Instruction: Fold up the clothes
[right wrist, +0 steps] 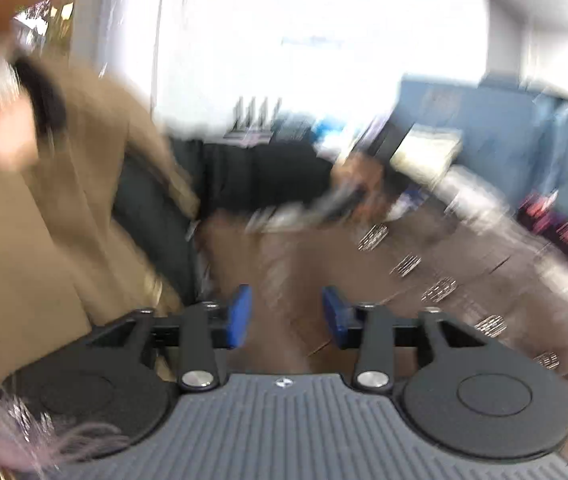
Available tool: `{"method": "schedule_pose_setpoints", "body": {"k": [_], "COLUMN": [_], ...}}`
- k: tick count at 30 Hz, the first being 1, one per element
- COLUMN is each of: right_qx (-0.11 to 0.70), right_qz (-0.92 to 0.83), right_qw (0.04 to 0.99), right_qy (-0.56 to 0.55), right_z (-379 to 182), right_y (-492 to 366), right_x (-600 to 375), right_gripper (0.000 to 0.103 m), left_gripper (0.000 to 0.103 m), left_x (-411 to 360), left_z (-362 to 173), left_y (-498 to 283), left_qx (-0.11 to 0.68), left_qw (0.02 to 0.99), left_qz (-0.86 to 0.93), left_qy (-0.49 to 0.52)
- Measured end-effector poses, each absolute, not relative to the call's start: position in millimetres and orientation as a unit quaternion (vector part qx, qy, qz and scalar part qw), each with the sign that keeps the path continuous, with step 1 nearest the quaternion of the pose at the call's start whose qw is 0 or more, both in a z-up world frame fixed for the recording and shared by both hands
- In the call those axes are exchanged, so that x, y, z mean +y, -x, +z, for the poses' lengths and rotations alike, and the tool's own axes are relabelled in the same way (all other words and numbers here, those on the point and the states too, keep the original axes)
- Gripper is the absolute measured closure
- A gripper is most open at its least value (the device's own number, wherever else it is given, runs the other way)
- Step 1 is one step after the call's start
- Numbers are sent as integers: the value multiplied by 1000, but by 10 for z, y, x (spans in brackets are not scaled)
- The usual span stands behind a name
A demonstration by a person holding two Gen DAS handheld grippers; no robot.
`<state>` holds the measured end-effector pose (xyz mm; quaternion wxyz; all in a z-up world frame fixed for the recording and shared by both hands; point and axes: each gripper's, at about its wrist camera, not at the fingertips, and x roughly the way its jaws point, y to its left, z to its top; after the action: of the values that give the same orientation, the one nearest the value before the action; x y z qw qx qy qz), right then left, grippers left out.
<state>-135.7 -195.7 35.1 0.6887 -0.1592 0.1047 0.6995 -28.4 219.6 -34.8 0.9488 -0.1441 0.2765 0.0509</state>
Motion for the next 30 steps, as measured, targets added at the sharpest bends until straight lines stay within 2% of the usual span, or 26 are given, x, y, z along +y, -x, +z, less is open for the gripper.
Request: {"method": "schedule_pose_setpoints", "body": {"k": [1,2,3,5,6,8,9,10,11,14,21,24,27,28,29,30], "right_qx": [116,126,136,155,166,234,273,305,325,328,273,309,320,314,309,303], "right_qz": [662,622,580,490,442,352,321,290,268,271,250,244,239,232,222,212], "right_qw": [727,764,797,856,881,906,905,904,904,903,929,919,916,920,924,928], "right_qy": [140,119,99,57,34,-28,-55,-70,-75,-51,-1,24,37,38,36,34], "right_z": [359,366,373,387,388,268,180,109,48,-46,69,25,-29,-23,3,43], "right_y": [1138,919,700,262,38,-498,-736,-910,-1021,-1092,-1282,-1458,-1500,-1484,-1462,-1422], "right_x": [-2016,-2075,-2134,-2252,-2306,-2325,-2319,-2298,-2281,-2127,-1815,-1695,-1656,-1668,-1690,-1720], "right_gripper": [37,30,29,28,28,28,31,43,63,92,96,96,88,76,57,48], "left_gripper": [26,34,37,53,56,69,73,80,83,88,90,89,67,53,39,34], "left_x": [2176,2158,2147,2155,2159,2140,2101,2049,2000,1883,1953,2037,2077,2101,2122,2137], "left_z": [-341,-337,-342,-343,-339,-318,-295,-270,-244,-165,10,-62,-155,-136,-107,-57], "left_y": [275,268,259,258,268,292,309,322,331,334,20,-165,-281,-259,-226,-170], "left_qx": [275,275,276,273,269,262,258,254,249,231,213,252,288,283,278,271], "left_qw": [950,951,951,952,953,956,958,960,963,970,974,963,951,951,952,952], "left_qz": [52,54,59,56,50,37,32,28,25,27,44,58,81,93,105,117], "left_qy": [139,133,128,130,133,131,123,112,101,72,67,73,76,79,80,79]}}
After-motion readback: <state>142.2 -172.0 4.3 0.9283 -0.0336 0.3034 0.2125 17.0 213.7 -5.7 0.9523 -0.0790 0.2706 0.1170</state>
